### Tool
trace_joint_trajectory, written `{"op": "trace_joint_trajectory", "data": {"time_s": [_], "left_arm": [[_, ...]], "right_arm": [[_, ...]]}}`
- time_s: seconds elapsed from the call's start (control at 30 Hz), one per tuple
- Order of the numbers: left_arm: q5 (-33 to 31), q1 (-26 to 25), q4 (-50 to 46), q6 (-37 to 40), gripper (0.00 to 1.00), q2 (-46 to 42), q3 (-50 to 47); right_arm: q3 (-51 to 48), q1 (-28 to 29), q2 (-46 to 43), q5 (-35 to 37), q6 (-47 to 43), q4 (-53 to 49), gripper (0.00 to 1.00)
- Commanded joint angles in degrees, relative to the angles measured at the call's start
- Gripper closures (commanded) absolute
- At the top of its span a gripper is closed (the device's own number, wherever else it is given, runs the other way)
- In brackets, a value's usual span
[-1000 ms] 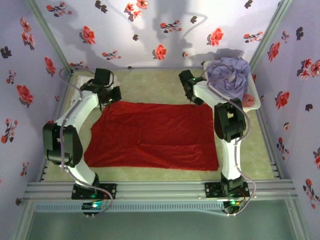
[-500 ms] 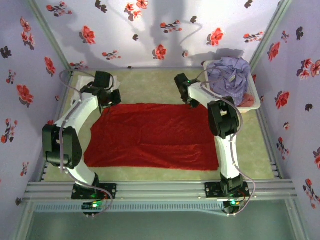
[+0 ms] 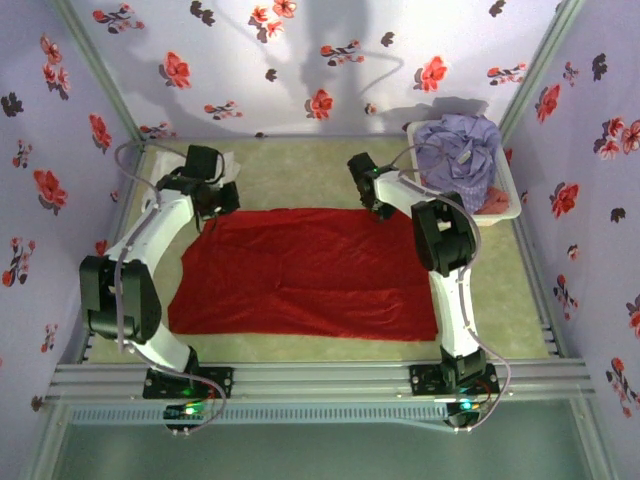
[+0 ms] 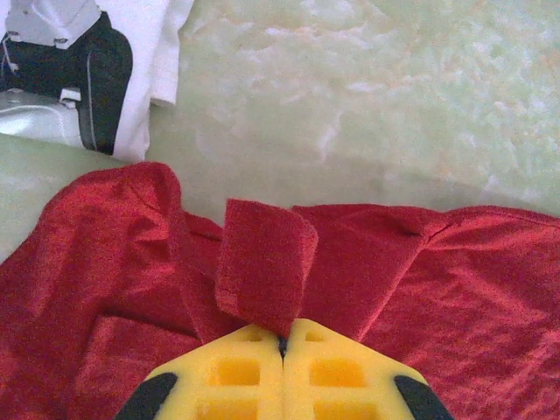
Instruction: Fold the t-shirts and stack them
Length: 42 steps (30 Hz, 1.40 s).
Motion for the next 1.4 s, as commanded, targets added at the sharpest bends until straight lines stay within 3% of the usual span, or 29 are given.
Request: {"op": "trace_joint_trajectory", "data": {"time_s": [0.0,0.2,0.57,1.13,1.37], "left_arm": [[0.3,0.9,-1.6,1.7,1.00,-2.6,-1.0],[0.3,2.0,-2.5,2.3,1.00,-4.6,-1.6],[0.3,3.9,-4.2,3.2,1.00,-7.2,-1.5],[0.2,5.7,-7.8,2.9,1.00,-18.3,-9.4],[0.7,7.3,-9.4,3.1,1.00,-22.8,-13.9]], "right_arm": [[-3.9,0.0,0.6,-1.2,2.9,-0.4,0.81],[-6.2,0.0,-3.0,1.2,3.2,0.0,1.00],[-9.4,0.4,-11.2,5.0,3.4,-0.7,1.00],[-29.6,5.3,-30.3,6.8,10.4,-0.5,1.00],[-37.6,8.7,-36.3,4.4,14.7,-1.9,1.00]]}}
